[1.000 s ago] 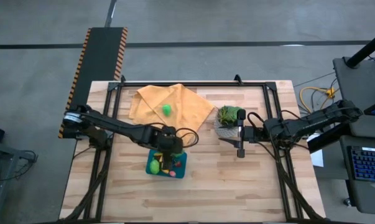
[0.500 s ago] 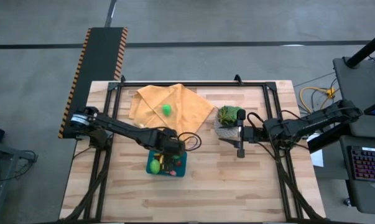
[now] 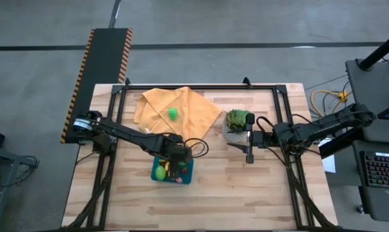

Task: Pick and placing Produce into tupperware
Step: Put the corncob into the blue bin

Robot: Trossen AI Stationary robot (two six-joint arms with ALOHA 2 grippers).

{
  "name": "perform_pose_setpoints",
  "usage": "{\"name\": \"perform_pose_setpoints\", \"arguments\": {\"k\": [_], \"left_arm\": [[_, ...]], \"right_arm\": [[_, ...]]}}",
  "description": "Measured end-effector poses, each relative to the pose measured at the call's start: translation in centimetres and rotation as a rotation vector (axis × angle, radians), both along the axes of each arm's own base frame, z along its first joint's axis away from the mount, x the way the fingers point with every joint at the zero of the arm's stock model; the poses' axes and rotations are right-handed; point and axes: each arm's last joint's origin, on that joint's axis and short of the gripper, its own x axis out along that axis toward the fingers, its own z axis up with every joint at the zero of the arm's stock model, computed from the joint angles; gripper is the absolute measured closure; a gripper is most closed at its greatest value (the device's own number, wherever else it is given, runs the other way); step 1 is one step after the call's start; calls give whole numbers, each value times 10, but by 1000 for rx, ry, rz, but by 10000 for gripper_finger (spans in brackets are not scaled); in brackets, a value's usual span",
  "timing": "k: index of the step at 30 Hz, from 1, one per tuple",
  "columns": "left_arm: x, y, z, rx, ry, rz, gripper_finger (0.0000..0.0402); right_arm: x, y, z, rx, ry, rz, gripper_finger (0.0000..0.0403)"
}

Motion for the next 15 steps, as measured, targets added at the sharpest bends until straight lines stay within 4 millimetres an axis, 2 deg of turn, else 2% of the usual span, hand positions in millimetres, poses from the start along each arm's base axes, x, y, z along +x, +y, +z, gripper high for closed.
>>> {"name": "perform_pose_setpoints", "arguments": {"k": [15], "left_arm": [[0, -10, 4, 49, -24, -16, 194]], "right_arm": [[0, 0, 0, 0, 0, 0, 211]]}}
